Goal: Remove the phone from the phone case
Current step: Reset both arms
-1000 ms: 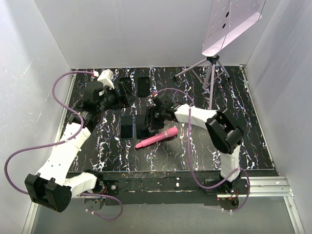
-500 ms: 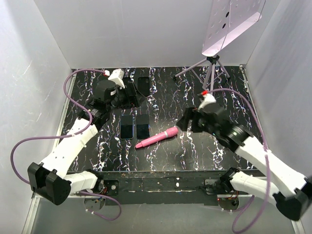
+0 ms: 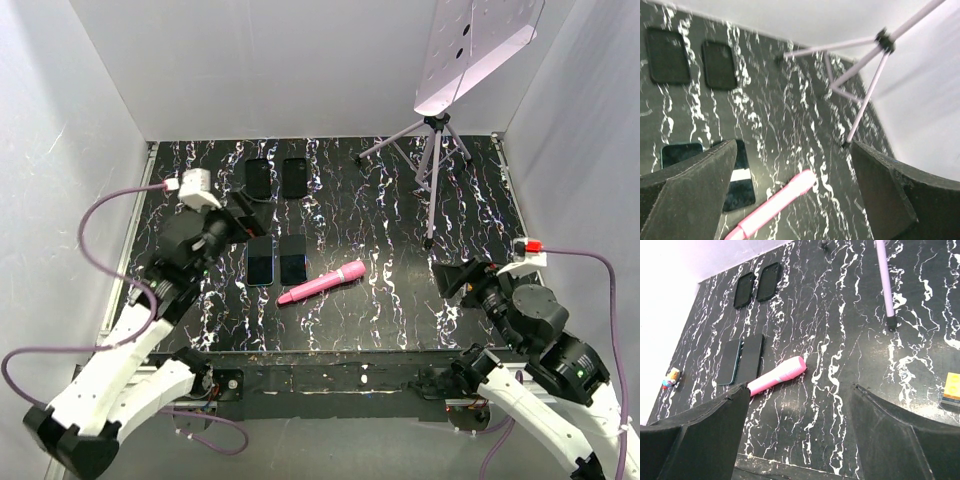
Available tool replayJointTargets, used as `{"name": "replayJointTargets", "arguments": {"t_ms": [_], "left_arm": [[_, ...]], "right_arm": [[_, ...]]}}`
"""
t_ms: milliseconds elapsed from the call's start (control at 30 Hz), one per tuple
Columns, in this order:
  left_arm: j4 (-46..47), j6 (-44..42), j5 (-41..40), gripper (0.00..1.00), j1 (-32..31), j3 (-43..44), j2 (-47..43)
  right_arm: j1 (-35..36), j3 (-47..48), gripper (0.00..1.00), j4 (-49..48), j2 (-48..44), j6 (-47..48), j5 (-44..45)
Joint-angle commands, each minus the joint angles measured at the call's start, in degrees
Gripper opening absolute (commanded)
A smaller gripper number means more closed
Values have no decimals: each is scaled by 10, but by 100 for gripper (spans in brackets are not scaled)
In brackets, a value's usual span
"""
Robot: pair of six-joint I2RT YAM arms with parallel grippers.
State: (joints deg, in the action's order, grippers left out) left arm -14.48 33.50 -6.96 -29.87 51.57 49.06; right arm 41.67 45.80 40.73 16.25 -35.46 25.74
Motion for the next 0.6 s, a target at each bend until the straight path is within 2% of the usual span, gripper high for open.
{"name": "replayJointTargets", "arguments": {"t_ms": [0,200,567], "left_arm": [[48,-15,-81,98,-4,-28,-92],[64,-39,-107,98,-4,-58,-164],[63,-53,-110,98,-4,-55,-169]], "right_arm": [[-1,-15,86,7,-41,11,37],[-1,-14,86,4,-45,9,45],[-1,-15,87,-3,-54,4,56]]}}
